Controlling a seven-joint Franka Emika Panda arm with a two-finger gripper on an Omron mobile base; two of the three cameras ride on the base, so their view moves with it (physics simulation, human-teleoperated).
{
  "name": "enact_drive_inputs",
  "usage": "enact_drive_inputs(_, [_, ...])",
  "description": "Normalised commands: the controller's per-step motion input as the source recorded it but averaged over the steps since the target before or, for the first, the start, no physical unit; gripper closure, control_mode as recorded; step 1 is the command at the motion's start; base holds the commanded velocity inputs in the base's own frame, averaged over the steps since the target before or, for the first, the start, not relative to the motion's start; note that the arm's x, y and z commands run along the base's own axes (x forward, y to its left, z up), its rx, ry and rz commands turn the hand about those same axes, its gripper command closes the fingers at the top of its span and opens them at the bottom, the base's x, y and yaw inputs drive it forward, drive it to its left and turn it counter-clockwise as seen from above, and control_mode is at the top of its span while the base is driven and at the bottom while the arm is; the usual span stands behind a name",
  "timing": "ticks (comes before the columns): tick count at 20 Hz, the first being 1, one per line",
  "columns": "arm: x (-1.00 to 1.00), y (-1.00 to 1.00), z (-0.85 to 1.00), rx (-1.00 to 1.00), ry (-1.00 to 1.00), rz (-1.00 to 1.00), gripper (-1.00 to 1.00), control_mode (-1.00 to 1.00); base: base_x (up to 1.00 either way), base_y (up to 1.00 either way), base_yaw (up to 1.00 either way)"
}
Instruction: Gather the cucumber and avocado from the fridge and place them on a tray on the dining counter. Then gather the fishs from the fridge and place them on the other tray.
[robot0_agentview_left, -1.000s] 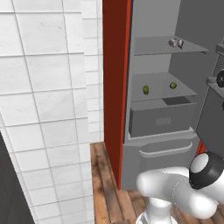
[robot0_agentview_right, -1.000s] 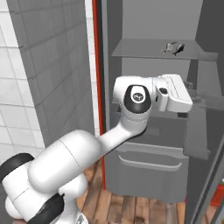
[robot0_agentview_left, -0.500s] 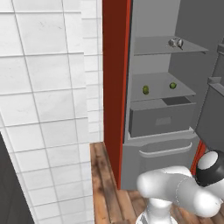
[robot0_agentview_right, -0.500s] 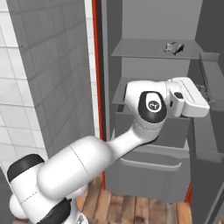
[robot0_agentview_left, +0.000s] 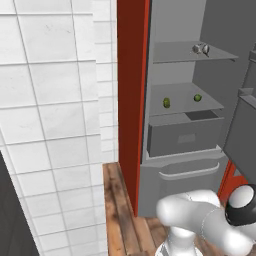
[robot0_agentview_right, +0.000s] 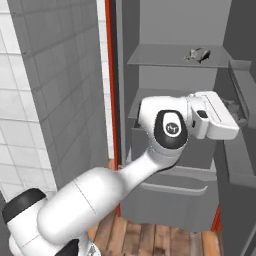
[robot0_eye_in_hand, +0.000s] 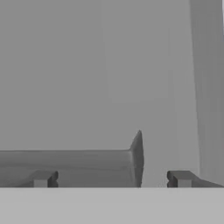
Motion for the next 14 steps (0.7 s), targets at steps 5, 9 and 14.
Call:
enact_drive_inputs(5, [-0.74,0.81,0.05,-0.04,0.00,0.00,-1.00,-1.00,0.00,0.00,0.00])
enact_drive_inputs(9, [-0.29,1.00,0.31,-0.03,0.13,0.07,-1.00,-1.00,0.00,0.00,0.00])
enact_drive_inputs(14, [-0.07,1.00,0.38,-0.02,0.31,0.16,-1.00,-1.00,0.00,0.00,0.00])
